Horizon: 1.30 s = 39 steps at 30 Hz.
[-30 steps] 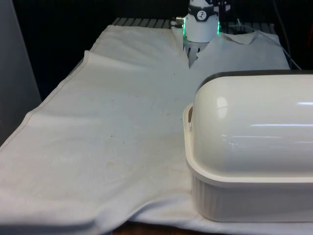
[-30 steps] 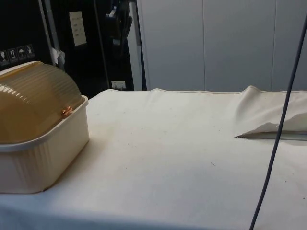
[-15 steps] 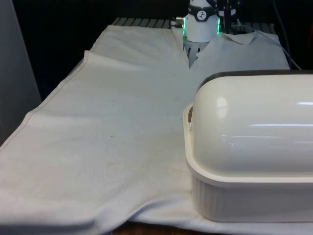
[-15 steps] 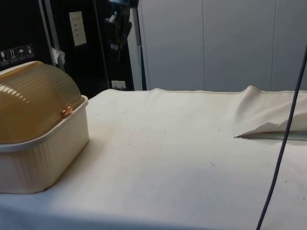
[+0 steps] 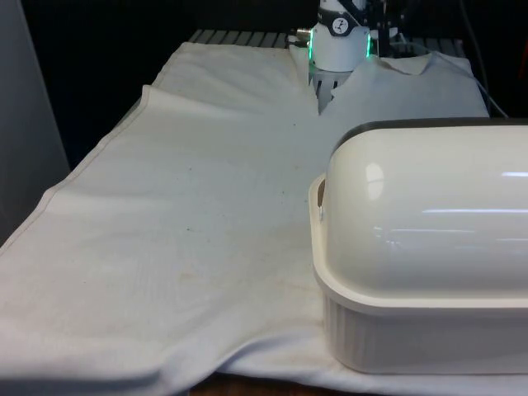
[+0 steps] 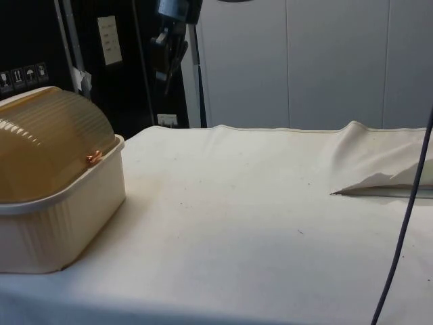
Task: Open the lid, then close it.
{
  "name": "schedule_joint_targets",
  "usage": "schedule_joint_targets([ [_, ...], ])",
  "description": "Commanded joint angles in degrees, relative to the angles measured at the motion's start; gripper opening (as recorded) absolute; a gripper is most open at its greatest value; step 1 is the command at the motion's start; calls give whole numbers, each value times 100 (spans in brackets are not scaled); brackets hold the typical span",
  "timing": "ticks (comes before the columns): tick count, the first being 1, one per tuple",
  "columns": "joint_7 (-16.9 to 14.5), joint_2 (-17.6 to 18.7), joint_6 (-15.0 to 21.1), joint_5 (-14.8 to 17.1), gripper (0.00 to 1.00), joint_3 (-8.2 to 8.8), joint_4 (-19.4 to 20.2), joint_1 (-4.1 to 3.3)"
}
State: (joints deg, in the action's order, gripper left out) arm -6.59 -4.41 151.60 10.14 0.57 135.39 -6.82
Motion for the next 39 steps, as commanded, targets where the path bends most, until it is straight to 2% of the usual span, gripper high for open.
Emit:
schedule_joint_targets([
  [1,0,29,63,0,0,-11,23,0],
  [2,-46,80,212,103,0,-29,46,-34],
  [9,11,424,659,74,0,-103,115,-23],
  [10,23,390,550,0,0,-92,97,0],
  [11,23,476,722,74,0,-115,109,-23],
  [16,80,745,1026,52,0,-172,63,-17],
  [17,80,705,951,0,0,-160,86,0],
  [21,126,991,1272,29,0,-229,-29,-17],
  [24,155,1134,1398,17,0,-269,-115,-17],
  [25,126,1106,1335,0,0,-258,-92,0],
  [26,160,1192,1450,17,0,-281,-149,-23],
  [32,212,1536,1707,17,0,-384,-390,-23],
  [33,183,1513,1644,0,0,-390,-378,-6],
  [34,223,1581,1742,17,0,-401,-424,-29],
  [39,269,1845,1971,11,0,-504,-579,-34],
])
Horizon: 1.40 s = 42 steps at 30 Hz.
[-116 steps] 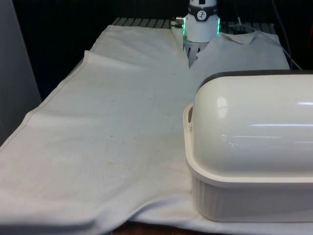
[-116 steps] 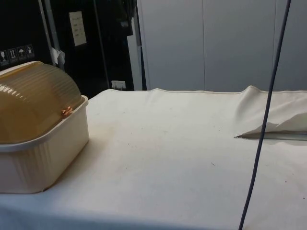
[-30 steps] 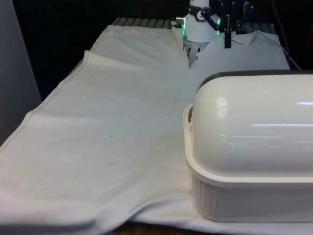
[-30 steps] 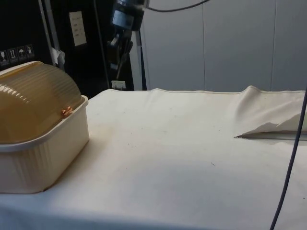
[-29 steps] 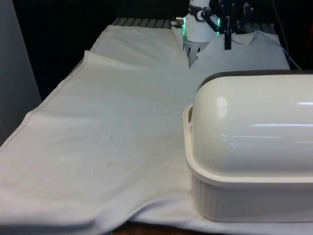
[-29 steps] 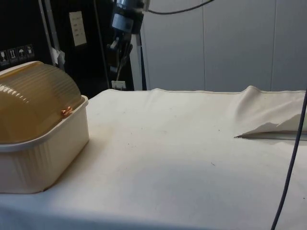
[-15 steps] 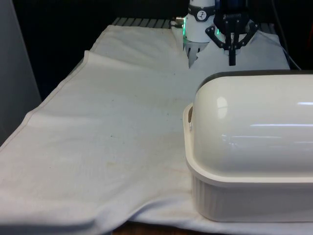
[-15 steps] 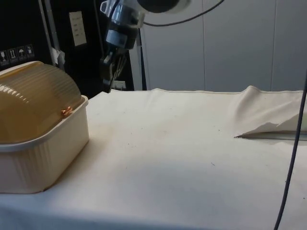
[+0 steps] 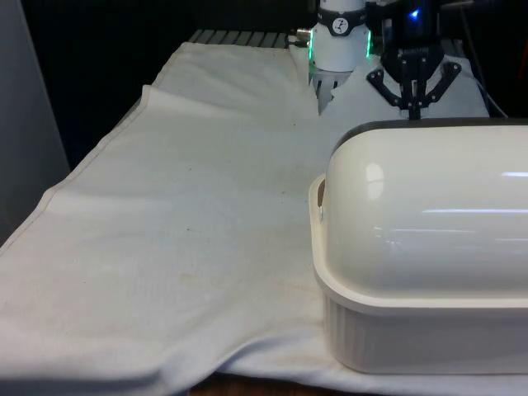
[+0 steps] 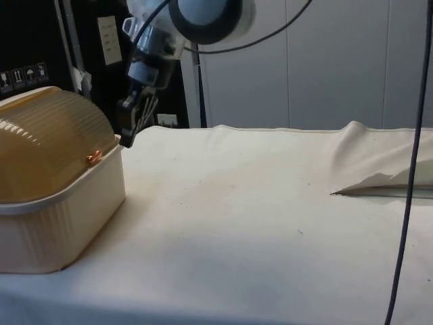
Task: Open the lid, then close it.
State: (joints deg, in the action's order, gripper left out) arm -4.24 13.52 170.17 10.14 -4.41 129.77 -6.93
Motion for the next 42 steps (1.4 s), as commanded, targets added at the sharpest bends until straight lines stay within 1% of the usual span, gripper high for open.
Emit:
schedule_joint_targets([
  [1,46,97,166,17,0,-29,-29,-23],
  [2,52,143,218,17,0,-52,-40,-23],
  [3,23,86,103,0,0,-40,-23,0],
  [4,57,183,258,17,0,-69,-52,-17],
  [5,57,218,309,23,0,-92,-57,-17],
  [6,57,275,424,34,0,-132,-63,-6],
  [9,57,350,590,46,0,-178,-57,11],
  [10,57,367,642,52,0,-183,-57,11],
  [11,52,350,539,0,0,-132,-57,0],
  [12,57,407,739,52,0,-201,-57,17],
  [19,40,521,1094,29,0,-212,-40,17],
  [20,46,504,985,0,0,-155,-40,0],
  [21,29,573,1197,17,0,-212,-40,11],
  [27,6,710,1513,6,0,-223,-40,11],
  [28,6,722,1547,6,0,-223,-40,6],
  [29,0,716,1478,0,0,-183,-40,-6],
  [30,6,733,1564,6,0,-223,-40,6],
  [37,-11,745,1702,0,0,-201,-23,-11],
  [38,-17,733,1604,0,0,-189,-40,-6],
  [39,-17,745,1713,0,0,-201,-23,-11],
  [42,-17,756,1753,0,0,-189,-29,-29],
])
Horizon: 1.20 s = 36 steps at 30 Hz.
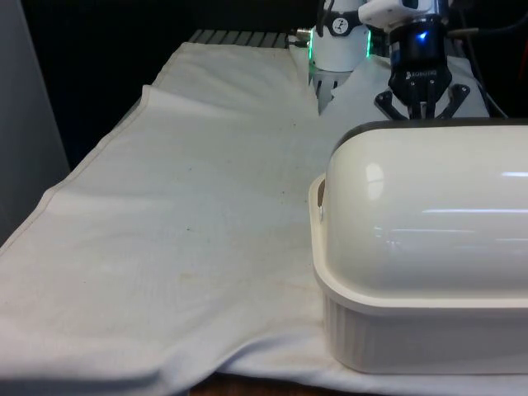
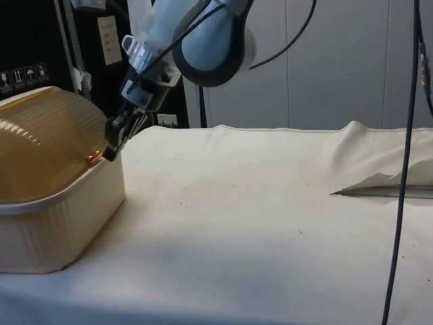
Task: Open the lid, then close it.
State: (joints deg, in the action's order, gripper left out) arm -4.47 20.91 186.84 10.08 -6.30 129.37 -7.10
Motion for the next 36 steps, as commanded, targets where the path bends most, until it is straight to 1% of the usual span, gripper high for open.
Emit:
schedule_joint_targets([
  [1,6,17,97,6,0,0,6,-17],
  [4,6,34,97,0,0,6,-17,-29],
  [5,0,6,11,0,0,-6,-6,-6],
  [6,6,46,97,0,0,6,-23,-34],
  [11,11,138,69,6,0,0,-120,-52],
  [13,11,178,63,6,0,-6,-166,-52],
  [14,0,143,11,0,0,-23,-143,-29],
  [15,11,201,57,6,0,-6,-189,-57],
  [19,17,264,52,11,0,-17,-269,-69],
  [21,17,269,52,11,0,-23,-281,-74],
  [22,0,229,11,0,0,-40,-246,-46],
  [23,17,269,63,11,0,-29,-281,-69],
  [31,6,201,86,0,0,-34,-281,-86],
  [32,0,223,23,0,0,-52,-292,-57],
  [33,6,189,80,0,0,-34,-286,-80],
  [36,-11,166,74,-6,0,-40,-309,-74],
])
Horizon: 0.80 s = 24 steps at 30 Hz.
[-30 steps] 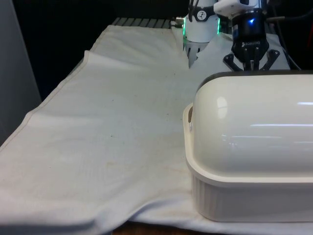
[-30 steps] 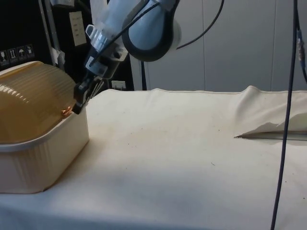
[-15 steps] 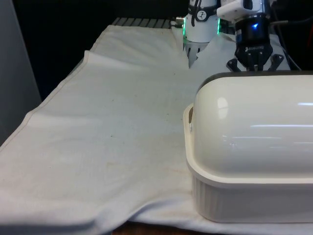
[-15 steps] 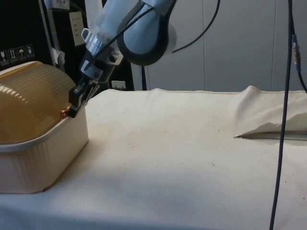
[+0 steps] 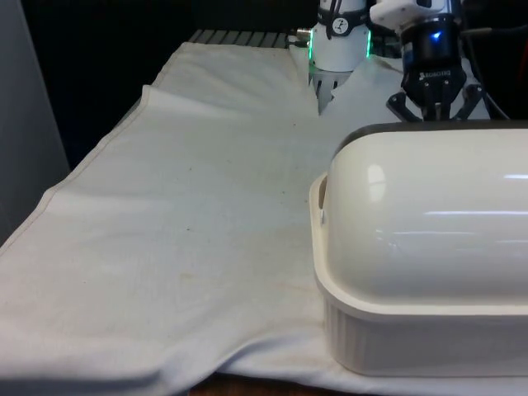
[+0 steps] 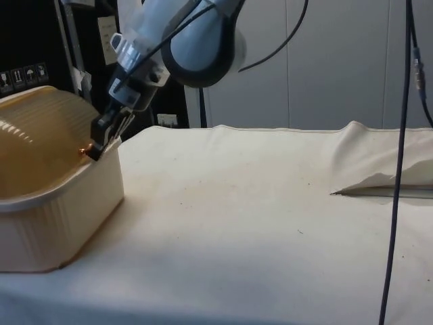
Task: Open the lid, then close it.
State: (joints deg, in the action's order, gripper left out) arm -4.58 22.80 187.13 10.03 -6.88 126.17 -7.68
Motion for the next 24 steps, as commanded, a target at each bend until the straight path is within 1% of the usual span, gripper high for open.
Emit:
schedule_joint_targets([
  [1,0,-40,40,0,0,17,6,-17],
  [5,-17,-109,34,0,0,17,-11,-11],
  [6,-17,-92,0,0,0,6,-11,0],
  [13,-46,-252,34,-6,0,6,-63,6],
  [14,-40,-252,0,0,0,6,-46,6],
  [21,-86,-292,57,-6,0,-11,-195,23],
  [23,-86,-292,0,0,0,6,-195,11],
  [24,-97,-292,69,-6,0,-11,-235,23],
])
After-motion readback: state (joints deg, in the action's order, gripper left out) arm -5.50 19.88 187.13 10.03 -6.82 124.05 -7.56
